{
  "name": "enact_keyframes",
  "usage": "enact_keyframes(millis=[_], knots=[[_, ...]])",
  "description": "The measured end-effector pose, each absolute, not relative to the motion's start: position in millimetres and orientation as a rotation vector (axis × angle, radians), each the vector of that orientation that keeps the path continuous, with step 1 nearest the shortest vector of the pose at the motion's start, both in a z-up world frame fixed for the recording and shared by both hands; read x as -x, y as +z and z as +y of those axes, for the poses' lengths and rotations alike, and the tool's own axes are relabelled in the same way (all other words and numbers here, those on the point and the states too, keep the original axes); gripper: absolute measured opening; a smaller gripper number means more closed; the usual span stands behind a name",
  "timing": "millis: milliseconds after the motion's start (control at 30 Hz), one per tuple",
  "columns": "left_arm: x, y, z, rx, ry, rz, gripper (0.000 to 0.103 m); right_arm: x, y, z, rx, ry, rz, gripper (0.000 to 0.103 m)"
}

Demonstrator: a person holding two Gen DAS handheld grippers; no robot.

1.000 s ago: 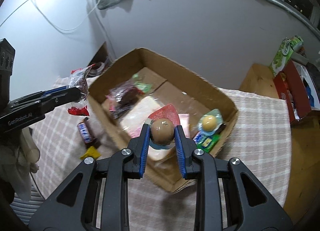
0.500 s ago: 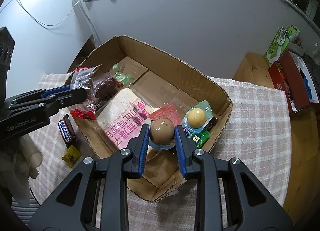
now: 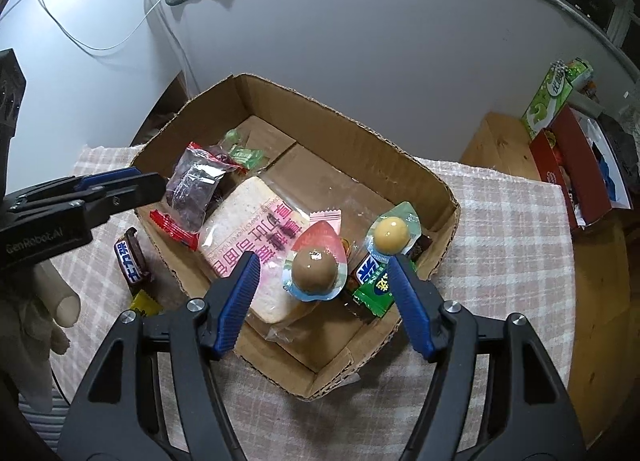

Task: Organize snacks
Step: 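Withdraw both tools from the box toward the Snickers and yellow candy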

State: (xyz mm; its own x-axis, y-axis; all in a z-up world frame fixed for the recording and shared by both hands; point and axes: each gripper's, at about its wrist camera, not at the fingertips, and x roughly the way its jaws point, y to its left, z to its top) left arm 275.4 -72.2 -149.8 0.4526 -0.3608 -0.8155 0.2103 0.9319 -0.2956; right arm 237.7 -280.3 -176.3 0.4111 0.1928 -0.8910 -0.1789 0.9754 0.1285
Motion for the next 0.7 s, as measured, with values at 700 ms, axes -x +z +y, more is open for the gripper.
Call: enact_keyframes(millis=[700], knots=[[-223.0,-149.2,30.6,0.314,-0.175,1.026,0.042,-208.3,-151.3,-274.1,-0.075,0.259,1.080,0.069]])
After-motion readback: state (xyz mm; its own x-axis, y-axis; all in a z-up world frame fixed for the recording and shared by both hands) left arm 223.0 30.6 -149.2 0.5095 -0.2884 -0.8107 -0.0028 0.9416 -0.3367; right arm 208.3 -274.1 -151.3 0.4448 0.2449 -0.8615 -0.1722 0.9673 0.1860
